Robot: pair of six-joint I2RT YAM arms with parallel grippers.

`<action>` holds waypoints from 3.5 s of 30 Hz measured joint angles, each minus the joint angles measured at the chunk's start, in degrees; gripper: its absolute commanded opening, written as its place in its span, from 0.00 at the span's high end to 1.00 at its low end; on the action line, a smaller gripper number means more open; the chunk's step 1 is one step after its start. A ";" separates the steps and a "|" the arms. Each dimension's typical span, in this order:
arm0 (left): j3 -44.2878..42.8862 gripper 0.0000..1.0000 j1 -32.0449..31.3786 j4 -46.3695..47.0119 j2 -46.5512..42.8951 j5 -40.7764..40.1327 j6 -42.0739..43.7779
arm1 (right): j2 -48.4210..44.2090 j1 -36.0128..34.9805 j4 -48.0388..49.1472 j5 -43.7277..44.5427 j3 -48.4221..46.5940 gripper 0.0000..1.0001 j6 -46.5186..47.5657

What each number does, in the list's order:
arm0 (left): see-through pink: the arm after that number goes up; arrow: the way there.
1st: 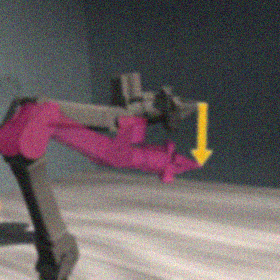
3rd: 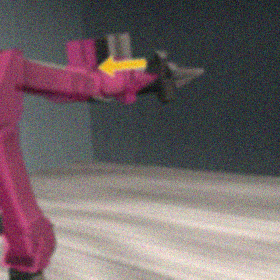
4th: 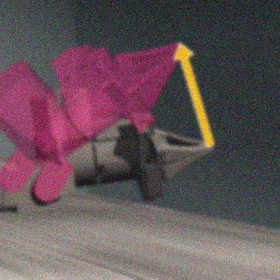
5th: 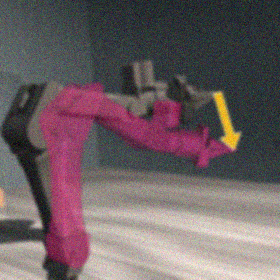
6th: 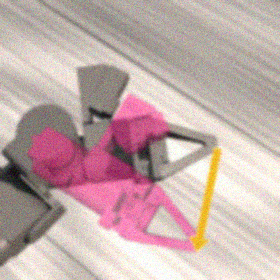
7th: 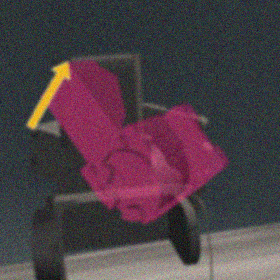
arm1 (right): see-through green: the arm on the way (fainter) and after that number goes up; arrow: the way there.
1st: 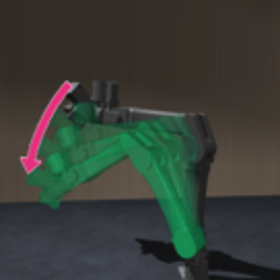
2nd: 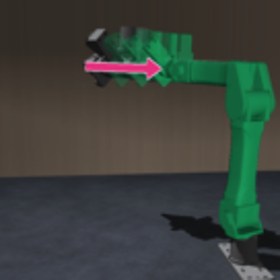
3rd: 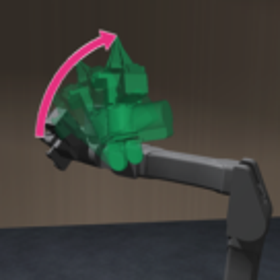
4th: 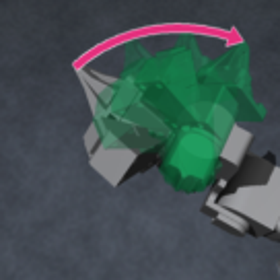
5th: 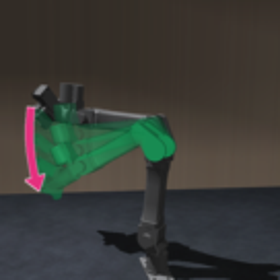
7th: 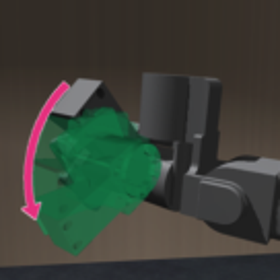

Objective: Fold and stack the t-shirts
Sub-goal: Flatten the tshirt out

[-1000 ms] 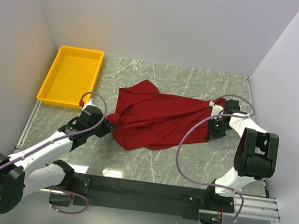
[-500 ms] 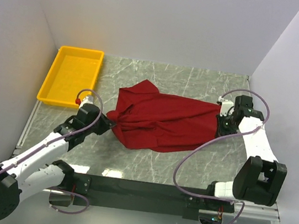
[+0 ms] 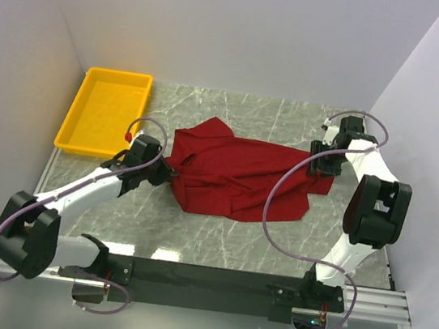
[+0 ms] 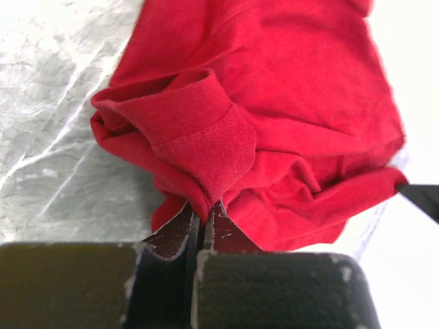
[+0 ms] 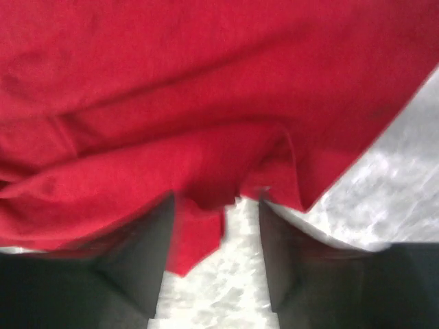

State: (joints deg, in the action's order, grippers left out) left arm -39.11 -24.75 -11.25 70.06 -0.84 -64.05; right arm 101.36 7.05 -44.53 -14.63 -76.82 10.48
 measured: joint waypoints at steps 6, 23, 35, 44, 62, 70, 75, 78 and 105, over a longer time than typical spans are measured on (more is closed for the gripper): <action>-0.02 0.99 0.31 1.62 2.14 1.11 0.24 | -2.16 -0.15 2.91 -0.83 1.36 0.26 3.19; 2.29 0.99 0.35 4.37 -0.59 2.60 1.44 | -11.52 -0.55 -1.57 -5.46 19.78 0.36 4.85; 4.26 0.99 0.37 5.55 -1.09 3.06 1.38 | -3.17 -1.33 -1.40 -1.38 18.23 0.38 1.11; 4.28 0.99 0.35 5.90 -2.08 3.04 1.40 | -1.33 -2.43 -1.25 -1.36 16.17 0.78 0.15; 4.42 0.99 0.37 -3.37 -9.14 4.11 4.31 | -21.86 -2.40 -12.24 8.07 18.95 1.00 8.09; 3.32 0.99 0.35 -12.33 -11.06 6.73 6.40 | -26.27 -1.90 -16.11 13.75 23.41 1.00 11.69; 1.62 0.99 0.35 -17.49 -11.52 8.55 7.30 | -28.09 0.07 -16.13 16.37 24.22 1.00 13.55; 1.62 0.99 0.35 -20.39 -12.09 9.25 7.39 | -28.15 1.66 -15.45 17.29 25.62 1.00 14.62; 4.11 0.41 0.35 -33.90 -11.21 13.73 7.76 | -27.10 7.30 -9.09 20.50 33.07 0.47 20.76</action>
State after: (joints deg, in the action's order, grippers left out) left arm -35.00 -24.40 -45.15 58.85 12.88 -56.29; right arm 74.26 14.35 -53.63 5.87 -43.75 31.24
